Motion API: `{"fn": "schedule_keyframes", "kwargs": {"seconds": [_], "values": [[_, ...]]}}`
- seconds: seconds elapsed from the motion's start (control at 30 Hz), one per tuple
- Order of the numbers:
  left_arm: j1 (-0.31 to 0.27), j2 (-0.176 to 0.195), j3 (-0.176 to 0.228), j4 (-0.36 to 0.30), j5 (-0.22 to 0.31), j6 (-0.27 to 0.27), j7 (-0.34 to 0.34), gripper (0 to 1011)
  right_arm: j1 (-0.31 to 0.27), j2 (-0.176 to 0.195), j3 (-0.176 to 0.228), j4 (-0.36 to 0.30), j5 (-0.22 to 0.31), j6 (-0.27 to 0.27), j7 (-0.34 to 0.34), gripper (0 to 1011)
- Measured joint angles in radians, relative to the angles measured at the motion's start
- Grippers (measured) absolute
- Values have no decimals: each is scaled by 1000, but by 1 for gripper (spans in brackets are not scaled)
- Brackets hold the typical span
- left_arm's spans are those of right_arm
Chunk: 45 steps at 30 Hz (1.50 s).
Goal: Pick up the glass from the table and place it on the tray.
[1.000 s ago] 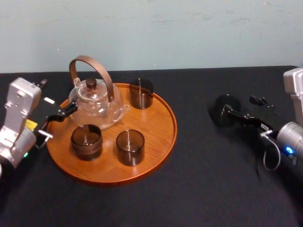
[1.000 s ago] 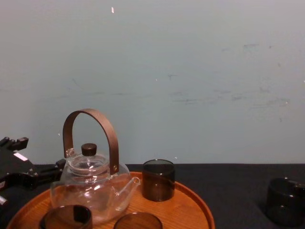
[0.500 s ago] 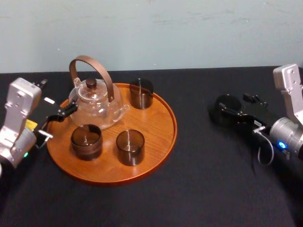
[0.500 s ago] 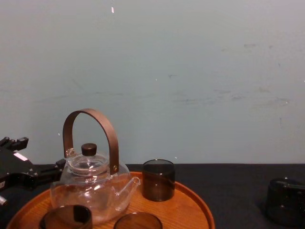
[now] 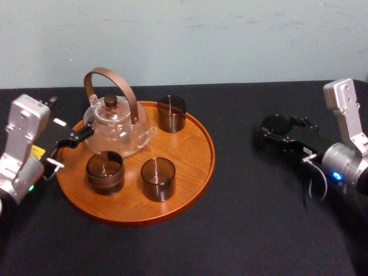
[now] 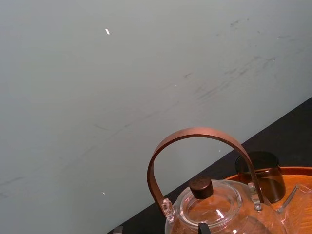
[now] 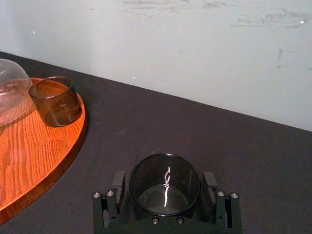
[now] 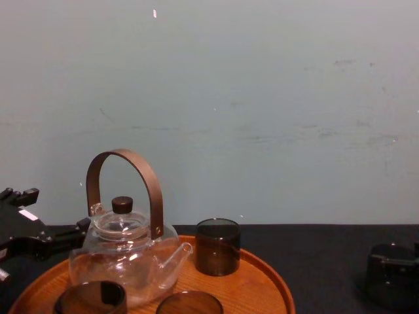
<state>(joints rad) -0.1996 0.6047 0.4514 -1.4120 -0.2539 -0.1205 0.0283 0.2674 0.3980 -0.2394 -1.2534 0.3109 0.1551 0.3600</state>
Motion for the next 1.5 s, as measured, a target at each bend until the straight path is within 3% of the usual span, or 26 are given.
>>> {"fn": "schedule_keyframes", "kwargs": {"seconds": [0.87, 1.03, 1.5], "values": [[0, 0, 0, 0, 0, 0, 0, 1001, 13, -6, -19, 23, -25, 5, -3, 1003], [0, 0, 0, 0, 0, 0, 0, 1001, 13, -6, -18, 23, -24, 5, -2, 904], [0, 0, 0, 0, 0, 0, 0, 1001, 12, -6, -13, 23, -9, 1, 14, 900]]}}
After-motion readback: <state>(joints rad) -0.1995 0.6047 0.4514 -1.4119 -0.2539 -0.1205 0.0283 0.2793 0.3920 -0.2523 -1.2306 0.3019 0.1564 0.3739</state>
